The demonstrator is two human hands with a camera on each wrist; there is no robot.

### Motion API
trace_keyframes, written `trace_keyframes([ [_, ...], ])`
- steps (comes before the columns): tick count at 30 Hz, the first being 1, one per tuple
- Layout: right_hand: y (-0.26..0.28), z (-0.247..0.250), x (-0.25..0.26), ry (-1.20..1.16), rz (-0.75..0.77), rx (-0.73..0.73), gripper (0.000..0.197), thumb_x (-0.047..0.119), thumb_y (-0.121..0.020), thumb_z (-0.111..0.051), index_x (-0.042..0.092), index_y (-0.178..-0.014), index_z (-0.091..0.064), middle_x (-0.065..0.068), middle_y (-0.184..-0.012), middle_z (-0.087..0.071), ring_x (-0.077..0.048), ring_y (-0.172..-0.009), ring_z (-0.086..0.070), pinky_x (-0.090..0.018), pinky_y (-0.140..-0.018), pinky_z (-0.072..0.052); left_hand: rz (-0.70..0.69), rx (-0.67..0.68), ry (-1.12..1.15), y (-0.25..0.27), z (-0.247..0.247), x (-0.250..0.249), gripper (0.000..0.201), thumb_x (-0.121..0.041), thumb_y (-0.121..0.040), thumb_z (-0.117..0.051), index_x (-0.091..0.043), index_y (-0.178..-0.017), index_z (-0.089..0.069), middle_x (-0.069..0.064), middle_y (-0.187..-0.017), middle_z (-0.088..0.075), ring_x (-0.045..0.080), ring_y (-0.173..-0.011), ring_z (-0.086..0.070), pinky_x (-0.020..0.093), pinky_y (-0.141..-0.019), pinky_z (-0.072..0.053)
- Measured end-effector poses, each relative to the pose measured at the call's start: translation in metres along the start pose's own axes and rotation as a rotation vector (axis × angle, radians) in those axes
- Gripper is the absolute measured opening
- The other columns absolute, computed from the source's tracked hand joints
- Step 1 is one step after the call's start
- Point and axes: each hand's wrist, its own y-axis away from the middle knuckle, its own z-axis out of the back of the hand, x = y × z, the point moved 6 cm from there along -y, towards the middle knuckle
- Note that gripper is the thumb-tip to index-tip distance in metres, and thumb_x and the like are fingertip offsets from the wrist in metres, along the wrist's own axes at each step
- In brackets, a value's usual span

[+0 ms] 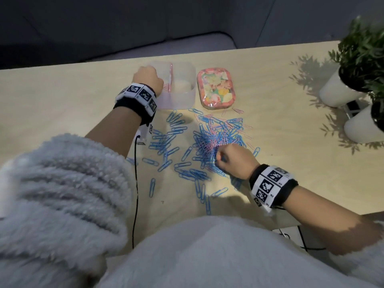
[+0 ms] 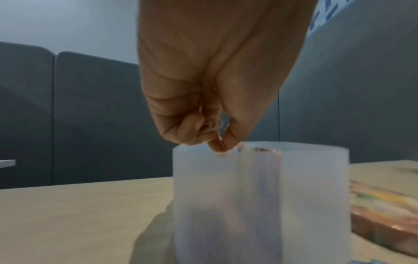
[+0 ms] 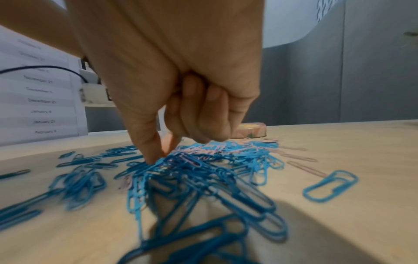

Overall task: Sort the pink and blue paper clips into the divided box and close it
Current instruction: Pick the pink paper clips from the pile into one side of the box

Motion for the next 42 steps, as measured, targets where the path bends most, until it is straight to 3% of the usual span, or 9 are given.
trace_keyframes([
  [4, 0.002, -0.012, 0.017, 0.029, 0.050, 0.050, 0.022, 0.040, -0.081, -0.062, 0.019, -0.087, -0.062, -0.004, -0.092, -0.068, -0.028, -0.091, -0.062, -0.032, -0.069, -0.043, -0.017, 0.035, -0.085, -0.015, -0.009, -0.002, 0.023, -0.008, -0.088, -0.049, 0.008, -0.098, -0.063, 0.029, -0.107, -0.063, 0.044, -0.099, -0.060, 0.042, -0.079, -0.050],
  [13, 0.006, -0.019, 0.016, 0.043, 0.019, 0.073, 0.014, 0.030, -0.086, -0.057, 0.016, -0.088, -0.060, -0.004, -0.093, -0.068, -0.028, -0.092, -0.061, -0.030, -0.066, -0.037, -0.149, 0.091, -0.069, -0.004, -0.016, -0.019, 0.029, -0.003, -0.091, -0.041, 0.006, -0.111, -0.059, 0.027, -0.119, -0.059, 0.042, -0.110, -0.055, 0.044, -0.092, -0.044],
  [15, 0.010, -0.016, 0.007, 0.018, -0.037, 0.057, 0.017, 0.035, -0.083, -0.062, 0.018, -0.080, -0.058, -0.001, -0.081, -0.065, -0.027, -0.087, -0.061, -0.027, -0.064, -0.033, -0.210, 0.004, 0.024, 0.008, -0.014, -0.019, 0.033, -0.004, -0.091, -0.037, 0.005, -0.116, -0.057, 0.026, -0.124, -0.055, 0.039, -0.114, -0.052, 0.043, -0.097, -0.041],
  [19, 0.017, -0.018, -0.005, 0.006, -0.072, 0.054, 0.018, 0.035, -0.081, -0.065, 0.019, -0.078, -0.058, 0.000, -0.077, -0.064, -0.026, -0.087, -0.062, -0.027, -0.063, -0.032, -0.457, -0.312, 0.112, 0.067, -0.017, -0.034, 0.025, -0.006, -0.082, -0.045, -0.006, -0.099, -0.063, 0.020, -0.103, -0.061, 0.037, -0.097, -0.054, 0.045, -0.080, -0.044],
  [23, 0.022, -0.020, 0.000, 0.010, 0.035, 0.088, 0.012, 0.029, -0.086, -0.059, 0.021, -0.095, -0.061, -0.003, -0.090, -0.068, -0.028, -0.093, -0.060, -0.028, -0.066, -0.032, -0.706, 0.133, 0.166, 0.119, -0.076, -0.059, 0.017, -0.016, -0.085, -0.060, -0.012, -0.100, -0.067, 0.014, -0.100, -0.063, 0.033, -0.096, -0.056, 0.041, -0.084, -0.043],
  [25, 0.024, -0.019, 0.003, 0.022, 0.075, 0.104, 0.013, 0.027, -0.087, -0.057, 0.022, -0.098, -0.061, -0.005, -0.090, -0.068, -0.029, -0.094, -0.060, -0.031, -0.069, -0.037, -0.715, 0.227, 0.141, 0.131, -0.095, -0.063, 0.022, -0.023, -0.085, -0.062, -0.014, -0.104, -0.068, 0.013, -0.101, -0.062, 0.032, -0.096, -0.055, 0.039, -0.085, -0.040],
  [32, 0.026, -0.018, 0.003, 0.112, 0.111, 0.084, 0.013, 0.030, -0.086, -0.055, 0.024, -0.095, -0.063, -0.001, -0.094, -0.069, -0.026, -0.096, -0.062, -0.031, -0.070, -0.039, -0.698, 0.252, 0.006, 0.141, -0.113, -0.062, 0.017, -0.024, -0.081, -0.065, -0.013, -0.092, -0.069, 0.013, -0.100, -0.061, 0.033, -0.092, -0.054, 0.043, -0.081, -0.042],
  [36, 0.029, -0.016, -0.005, 0.103, -0.004, 0.035, 0.016, 0.037, -0.083, -0.060, 0.021, -0.087, -0.062, -0.002, -0.092, -0.070, -0.028, -0.095, -0.062, -0.030, -0.067, -0.035, -0.693, 0.242, -0.008, 0.146, -0.114, -0.054, 0.014, -0.020, -0.082, -0.061, -0.010, -0.089, -0.067, 0.013, -0.100, -0.061, 0.033, -0.092, -0.054, 0.043, -0.080, -0.043],
  [42, 0.025, -0.021, -0.003, 0.048, -0.033, 0.080, 0.006, 0.025, -0.082, -0.058, 0.021, -0.079, -0.061, -0.002, -0.089, -0.068, -0.028, -0.092, -0.062, -0.027, -0.065, -0.034, -0.714, 0.232, -0.001, 0.153, -0.116, -0.055, 0.024, -0.035, -0.083, -0.061, -0.018, -0.099, -0.064, 0.006, -0.102, -0.059, 0.026, -0.094, -0.052, 0.039, -0.082, -0.040],
])
